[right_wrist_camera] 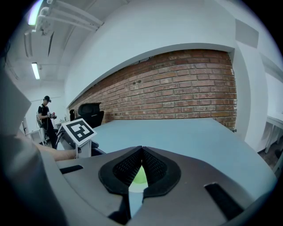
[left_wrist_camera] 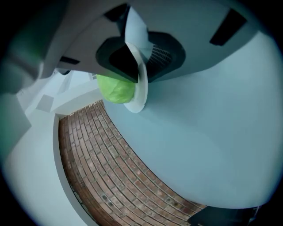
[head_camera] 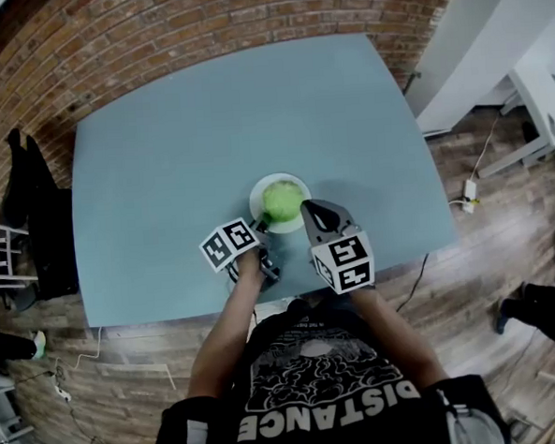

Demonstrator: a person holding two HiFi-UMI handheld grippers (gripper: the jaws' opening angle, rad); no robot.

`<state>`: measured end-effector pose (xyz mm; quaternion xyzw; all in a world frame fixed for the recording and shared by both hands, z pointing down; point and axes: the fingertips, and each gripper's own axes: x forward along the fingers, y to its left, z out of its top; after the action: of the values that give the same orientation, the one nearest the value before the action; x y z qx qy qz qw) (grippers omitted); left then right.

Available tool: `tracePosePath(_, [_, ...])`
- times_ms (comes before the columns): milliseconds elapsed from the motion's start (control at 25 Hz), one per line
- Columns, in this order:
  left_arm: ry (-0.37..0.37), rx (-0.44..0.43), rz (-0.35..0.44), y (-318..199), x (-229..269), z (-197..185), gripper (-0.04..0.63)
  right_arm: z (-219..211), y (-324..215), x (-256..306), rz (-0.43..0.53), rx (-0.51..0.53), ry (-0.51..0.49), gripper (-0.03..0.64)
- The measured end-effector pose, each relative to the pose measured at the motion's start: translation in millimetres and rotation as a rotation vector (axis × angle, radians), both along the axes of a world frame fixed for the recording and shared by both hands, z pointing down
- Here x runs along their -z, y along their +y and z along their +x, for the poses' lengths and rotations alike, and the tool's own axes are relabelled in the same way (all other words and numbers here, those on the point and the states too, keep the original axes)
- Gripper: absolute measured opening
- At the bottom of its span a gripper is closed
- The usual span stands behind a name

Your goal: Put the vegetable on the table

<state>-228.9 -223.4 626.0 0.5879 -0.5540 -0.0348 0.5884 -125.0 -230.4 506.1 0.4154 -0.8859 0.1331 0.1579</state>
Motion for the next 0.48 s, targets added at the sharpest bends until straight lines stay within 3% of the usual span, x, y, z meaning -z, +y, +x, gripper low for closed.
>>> tracePosePath(280, [-0.061, -0.027, -0.007, 1.1, 0.5, -3.8, 0.056, -0.2, 3.5, -2.0, -0.001, 0.009, 0.007, 0.008])
tracePosePath(480, [-0.148, -0.053, -0.017, 1.6, 0.5, -5.4, 0.069, 0.8, 5.1, -1.7, 0.002, 0.009, 0.008, 0.007])
